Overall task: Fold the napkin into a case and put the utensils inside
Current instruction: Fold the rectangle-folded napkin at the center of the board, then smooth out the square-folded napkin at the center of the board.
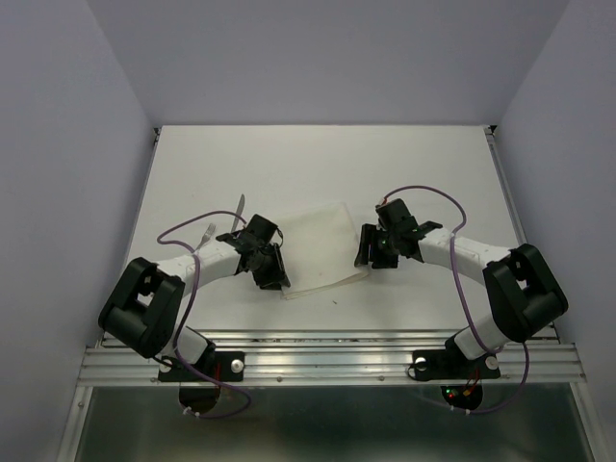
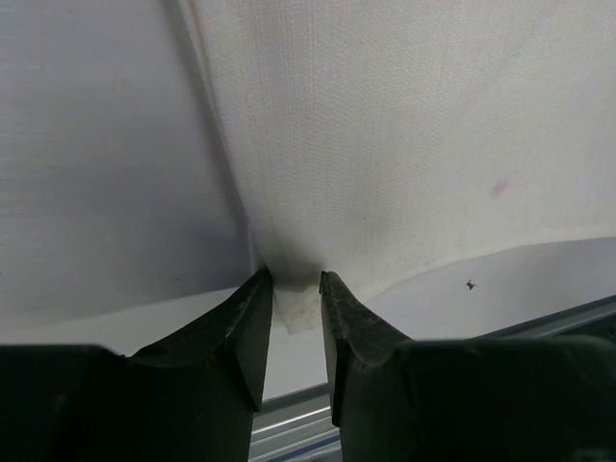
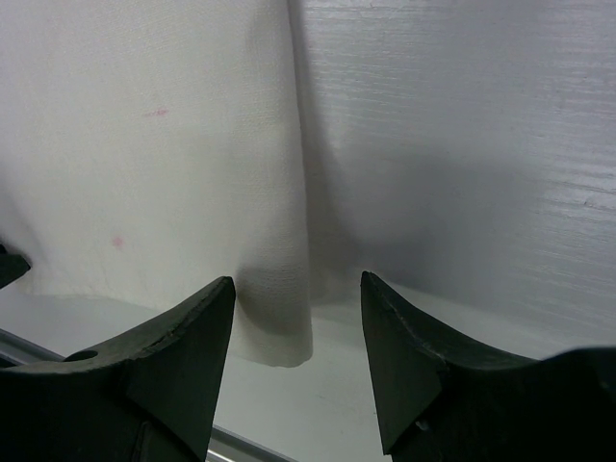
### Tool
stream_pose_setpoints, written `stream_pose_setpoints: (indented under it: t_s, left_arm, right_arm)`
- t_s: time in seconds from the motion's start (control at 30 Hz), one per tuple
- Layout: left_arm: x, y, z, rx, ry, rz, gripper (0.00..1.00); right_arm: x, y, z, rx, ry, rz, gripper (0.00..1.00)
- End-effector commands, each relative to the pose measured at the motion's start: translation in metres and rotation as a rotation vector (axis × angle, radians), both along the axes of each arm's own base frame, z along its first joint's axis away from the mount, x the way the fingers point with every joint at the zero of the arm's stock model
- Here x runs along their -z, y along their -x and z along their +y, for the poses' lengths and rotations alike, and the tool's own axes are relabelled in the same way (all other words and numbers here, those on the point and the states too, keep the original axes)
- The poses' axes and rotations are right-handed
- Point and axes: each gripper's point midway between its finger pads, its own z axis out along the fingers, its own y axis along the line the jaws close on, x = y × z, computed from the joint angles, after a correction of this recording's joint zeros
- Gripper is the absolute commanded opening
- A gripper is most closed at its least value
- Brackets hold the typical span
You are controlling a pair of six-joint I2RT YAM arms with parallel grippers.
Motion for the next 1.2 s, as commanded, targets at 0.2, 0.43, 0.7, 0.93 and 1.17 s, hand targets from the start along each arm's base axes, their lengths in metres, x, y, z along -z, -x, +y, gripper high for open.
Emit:
stream_pose_setpoints:
  t_s: [0.2, 0.43, 0.7, 0.93, 1.17]
  left_arm:
    - [0.005, -0.001, 0.000, 0.004, -0.017, -0.002, 0.18]
    - [0.003, -0.002, 0.001, 0.006, -0.025, -0.006, 0.00]
    - [-0.027, -0.007, -0.003, 0.007, 0.010, -0.058, 0.00]
    - [-0.038, -0.003, -0.006, 0.019, 0.044, -0.062, 0.00]
    - [-0.050, -0.005, -0.006, 0.018, 0.052, -0.089, 0.00]
  right_arm:
    - [-0.009, -0.011, 0.007, -0.004, -0.027, -0.042, 0.61]
    - [-0.009, -0.010, 0.006, 0.002, -0.025, -0.042, 0.60]
    - [-0.015, -0.014, -0.001, 0.035, -0.003, -0.076, 0.64]
    - [-0.016, -0.017, -0.003, 0.040, 0.010, -0.086, 0.70]
    - [-0.017, -0.018, 0.003, 0.020, -0.010, -0.081, 0.69]
